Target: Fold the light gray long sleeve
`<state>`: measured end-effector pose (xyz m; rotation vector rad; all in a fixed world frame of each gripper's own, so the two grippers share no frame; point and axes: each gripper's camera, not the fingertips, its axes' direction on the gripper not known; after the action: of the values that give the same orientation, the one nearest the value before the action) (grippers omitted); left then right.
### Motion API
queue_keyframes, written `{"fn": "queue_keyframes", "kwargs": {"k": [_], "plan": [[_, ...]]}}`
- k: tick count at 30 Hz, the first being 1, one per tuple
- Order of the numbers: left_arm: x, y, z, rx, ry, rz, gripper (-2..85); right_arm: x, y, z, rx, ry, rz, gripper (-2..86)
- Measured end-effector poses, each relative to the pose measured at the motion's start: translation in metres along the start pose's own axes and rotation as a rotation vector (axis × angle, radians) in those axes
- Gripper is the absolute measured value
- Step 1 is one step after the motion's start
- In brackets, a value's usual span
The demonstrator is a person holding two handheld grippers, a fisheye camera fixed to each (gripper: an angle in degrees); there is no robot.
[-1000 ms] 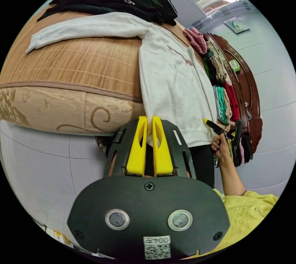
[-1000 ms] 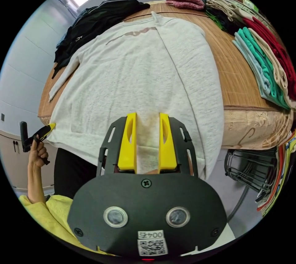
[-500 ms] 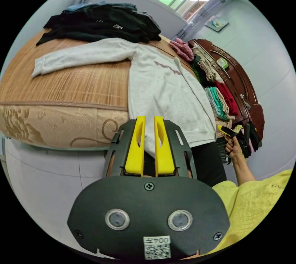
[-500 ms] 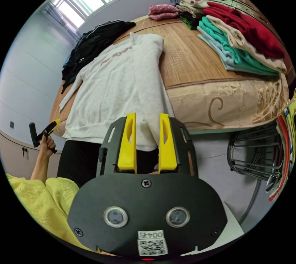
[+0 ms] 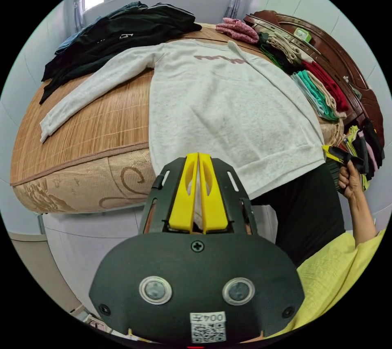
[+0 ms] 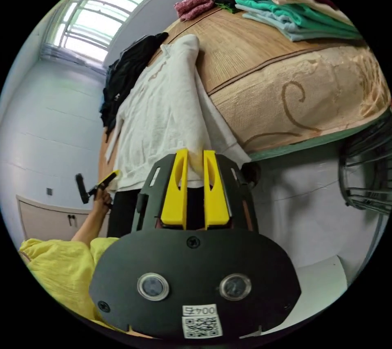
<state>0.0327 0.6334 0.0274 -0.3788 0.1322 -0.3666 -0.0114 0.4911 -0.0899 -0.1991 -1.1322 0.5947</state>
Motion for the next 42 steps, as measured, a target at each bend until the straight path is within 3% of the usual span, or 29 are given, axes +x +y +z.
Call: {"fn": "queue_keyframes", "kwargs": {"k": [7, 14, 18, 21, 26, 31, 34, 39, 42], "plan": [[-0.008, -0.005, 0.011, -0.031, 0.042, -0.068, 0.2, -0.017, -0.011, -0.070, 0.149, 0.041, -0.070, 3.4], [-0.016, 0.001, 0.024, -0.025, 0.085, -0.091, 0.2, -0.065, -0.106, -0.149, 0.338, 0.319, -0.256, 3.4], [-0.017, 0.004, 0.038, -0.031, 0.079, -0.084, 0.3, -0.078, -0.188, -0.190, 0.487, 0.574, -0.273, 3.5], [-0.021, 0.008, 0.048, -0.035, 0.089, -0.091, 0.3, -0.054, -0.259, -0.190, 0.337, 0.688, -0.177, 4.1], [-0.030, 0.018, 0.066, -0.032, 0.110, -0.106, 0.3, -0.055, -0.248, -0.210, 0.411, 0.422, -0.254, 7.6], [-0.044, 0.033, 0.078, 0.003, 0.134, -0.130, 0.7, -0.015, -0.196, -0.166, 0.138, 0.163, -0.274, 11.6], [-0.070, 0.056, 0.068, 0.097, 0.189, -0.197, 1.4, 0.043, -0.152, -0.135, -0.008, 0.022, -0.159, 14.5], [-0.142, 0.110, 0.086, 0.091, 0.323, -0.366, 5.7, 0.159, -0.083, -0.101, -0.001, -0.305, 0.166, 15.8], [-0.171, 0.139, 0.107, 0.094, 0.450, -0.481, 10.7, 0.187, -0.068, -0.085, 0.004, -0.364, 0.246, 16.4]]}}
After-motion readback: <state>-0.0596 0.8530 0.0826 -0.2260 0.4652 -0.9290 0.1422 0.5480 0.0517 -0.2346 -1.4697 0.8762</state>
